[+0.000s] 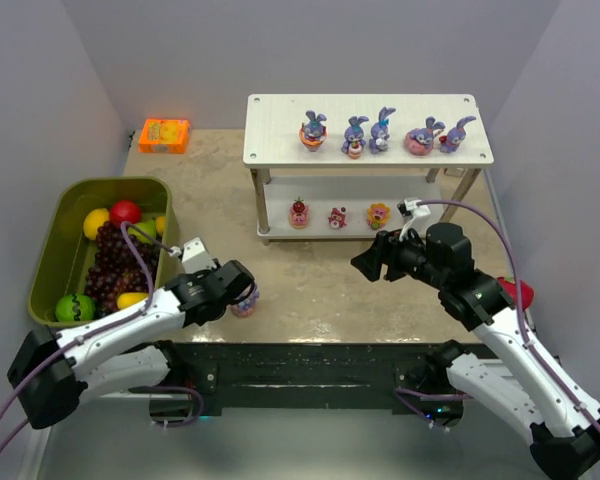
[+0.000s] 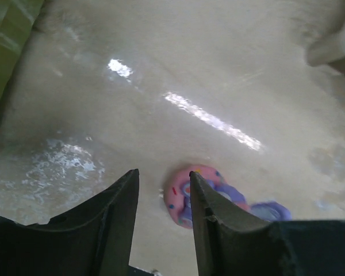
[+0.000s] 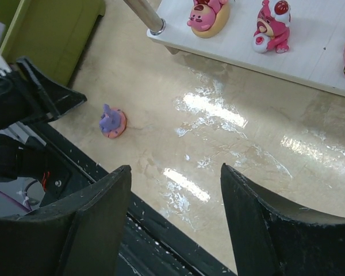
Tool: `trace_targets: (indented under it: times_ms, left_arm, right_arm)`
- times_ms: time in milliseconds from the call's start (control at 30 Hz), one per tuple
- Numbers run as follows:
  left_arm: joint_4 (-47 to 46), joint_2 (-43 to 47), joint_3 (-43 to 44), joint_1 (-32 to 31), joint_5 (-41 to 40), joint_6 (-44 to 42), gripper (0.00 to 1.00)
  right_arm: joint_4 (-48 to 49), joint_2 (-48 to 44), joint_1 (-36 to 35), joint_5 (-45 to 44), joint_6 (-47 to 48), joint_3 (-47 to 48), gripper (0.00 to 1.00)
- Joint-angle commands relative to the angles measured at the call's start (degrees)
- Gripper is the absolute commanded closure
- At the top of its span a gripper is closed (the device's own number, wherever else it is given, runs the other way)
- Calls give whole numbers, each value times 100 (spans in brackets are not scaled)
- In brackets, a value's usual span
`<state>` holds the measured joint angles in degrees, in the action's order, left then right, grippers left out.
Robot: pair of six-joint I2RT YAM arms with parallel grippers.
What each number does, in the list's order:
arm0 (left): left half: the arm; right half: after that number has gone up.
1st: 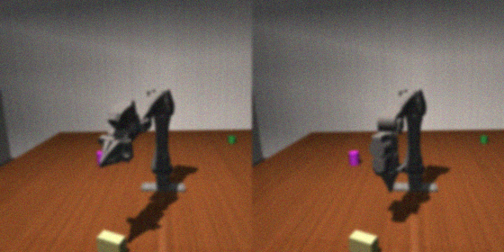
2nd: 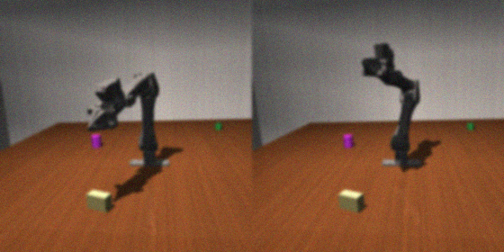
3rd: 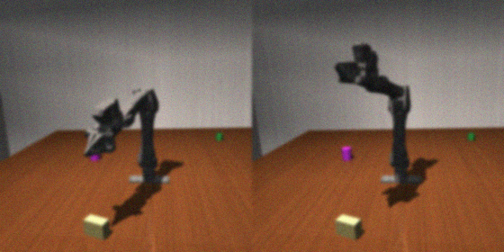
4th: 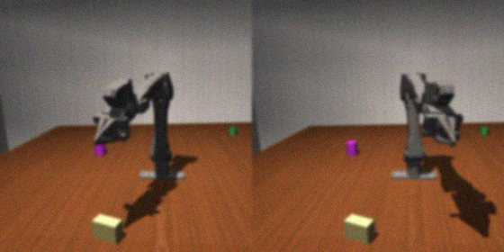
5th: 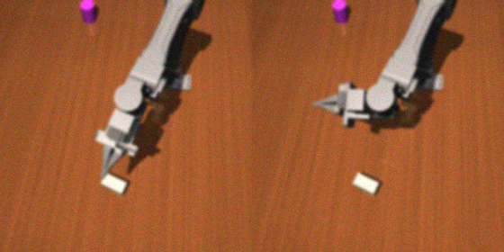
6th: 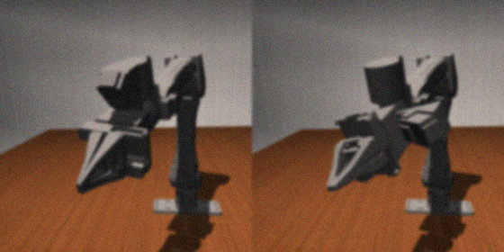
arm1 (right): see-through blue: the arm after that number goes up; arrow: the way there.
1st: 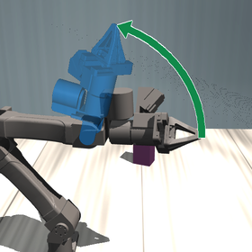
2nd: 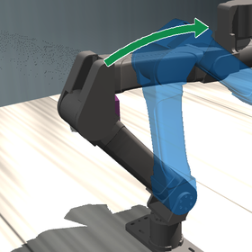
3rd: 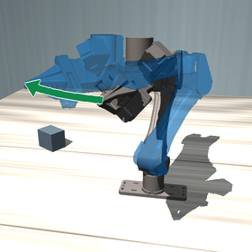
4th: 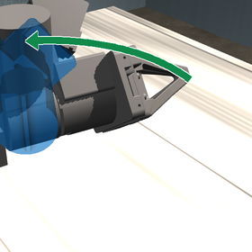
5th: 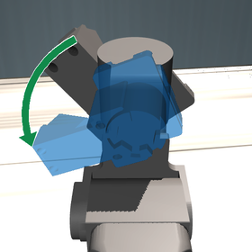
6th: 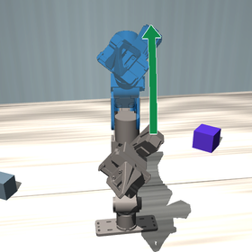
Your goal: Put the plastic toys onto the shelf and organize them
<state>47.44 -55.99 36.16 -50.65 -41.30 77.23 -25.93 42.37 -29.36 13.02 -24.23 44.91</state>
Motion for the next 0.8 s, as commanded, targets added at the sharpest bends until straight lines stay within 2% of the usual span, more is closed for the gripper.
trace_targets:
  times_ms: [0, 167, 233, 433, 633, 767]
  left_arm:
    - [-788, -693, -127, 503, 245, -603, 57]
    - [-1113, -1502, -135, 732, 341, -771, 64]
    - [-1350, -1652, -223, 732, 586, -885, 75]
    - [-1756, -1478, -628, 662, 1246, -991, 90]
    - [-1992, -889, -795, 302, 1431, -1008, 93]
    - [-2029, -817, -778, 153, 1686, -1219, 96]
  right_arm:
    - [273, -45, -34, 96, -64, -52, 34]
    - [177, -132, -25, 8, -38, -78, 34]
    - [150, -150, -26, -27, -12, -96, 34]
    - [141, -159, -34, -80, -12, -131, 34]
    - [246, -133, -26, -80, -47, -201, 34]
    - [238, -132, -34, -115, -64, -210, 34]
